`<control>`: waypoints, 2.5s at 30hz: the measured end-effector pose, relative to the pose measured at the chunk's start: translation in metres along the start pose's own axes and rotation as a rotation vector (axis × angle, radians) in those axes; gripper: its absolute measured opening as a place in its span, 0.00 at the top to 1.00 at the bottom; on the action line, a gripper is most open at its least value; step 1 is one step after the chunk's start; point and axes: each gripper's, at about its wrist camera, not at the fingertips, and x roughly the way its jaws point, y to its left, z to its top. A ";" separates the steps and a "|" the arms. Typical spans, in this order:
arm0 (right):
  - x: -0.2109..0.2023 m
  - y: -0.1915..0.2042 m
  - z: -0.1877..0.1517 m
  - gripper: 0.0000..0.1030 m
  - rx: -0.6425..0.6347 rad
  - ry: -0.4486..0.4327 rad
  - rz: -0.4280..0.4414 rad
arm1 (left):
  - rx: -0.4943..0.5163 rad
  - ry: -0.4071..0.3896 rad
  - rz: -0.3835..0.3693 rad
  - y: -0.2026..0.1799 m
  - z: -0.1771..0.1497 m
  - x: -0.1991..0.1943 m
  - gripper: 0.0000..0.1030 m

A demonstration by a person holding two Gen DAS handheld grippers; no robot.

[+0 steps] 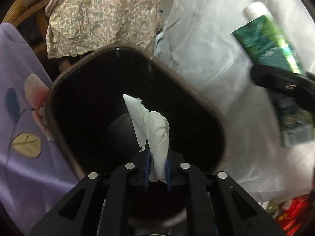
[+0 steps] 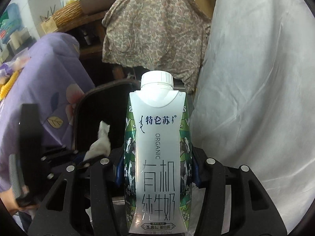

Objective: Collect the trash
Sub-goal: 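Open the left tool over the bin while the right tool releases the carton, then grasp the purple snack bag with the right tool while the left tool grasps the yellow can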

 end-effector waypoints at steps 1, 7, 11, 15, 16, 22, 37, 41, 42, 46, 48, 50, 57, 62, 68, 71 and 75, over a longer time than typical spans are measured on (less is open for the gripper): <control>0.003 0.002 -0.001 0.50 -0.002 0.005 0.001 | 0.006 0.009 0.010 0.001 0.001 0.004 0.72; 0.016 0.005 -0.001 0.50 -0.001 0.017 -0.004 | -0.032 -0.035 0.025 0.015 0.000 -0.007 0.32; 0.029 0.016 0.002 0.50 -0.028 0.049 0.039 | -0.073 -0.114 0.021 0.011 -0.011 -0.044 0.32; 0.061 0.048 0.009 0.50 -0.103 0.152 0.116 | -0.039 -0.259 0.102 -0.001 -0.027 -0.101 0.24; 0.072 0.055 0.010 0.50 -0.114 0.189 0.129 | -0.041 -0.286 0.105 -0.002 -0.031 -0.112 0.22; 0.155 0.093 0.011 0.50 -0.152 0.433 0.109 | -0.053 -0.399 0.098 -0.011 -0.057 -0.175 0.16; 0.274 0.123 -0.001 0.49 -0.199 0.729 -0.044 | -0.138 -0.451 0.114 0.025 -0.094 -0.236 0.15; 0.287 0.129 0.005 0.44 -0.197 0.743 -0.078 | -0.128 -0.455 0.117 0.026 -0.096 -0.240 0.15; 0.287 0.130 0.006 0.44 -0.197 0.738 -0.091 | -0.127 -0.457 0.116 0.025 -0.097 -0.239 0.15; 0.280 0.130 0.014 0.41 -0.180 0.713 -0.081 | -0.125 -0.455 0.118 0.026 -0.097 -0.238 0.15; 0.266 0.129 0.022 0.41 -0.155 0.671 -0.062 | -0.120 -0.456 0.123 0.027 -0.099 -0.238 0.15; 0.240 0.127 0.016 0.41 -0.160 0.606 -0.052 | -0.118 -0.457 0.126 0.029 -0.101 -0.239 0.15; 0.097 0.148 0.027 0.32 -0.351 0.175 -0.079 | -0.127 -0.467 0.120 0.042 -0.105 -0.247 0.15; -0.003 0.149 0.042 0.18 -0.296 -0.109 0.024 | -0.105 -0.504 0.194 0.058 -0.112 -0.267 0.08; -0.063 0.190 0.058 0.16 -0.261 -0.223 0.236 | -0.104 -0.491 0.349 0.100 -0.132 -0.294 0.06; -0.078 0.226 0.056 0.16 -0.334 -0.272 0.305 | -0.169 -0.479 0.401 0.129 -0.148 -0.306 0.06; -0.089 0.281 0.059 0.16 -0.430 -0.299 0.372 | -0.271 -0.470 0.454 0.167 -0.169 -0.319 0.06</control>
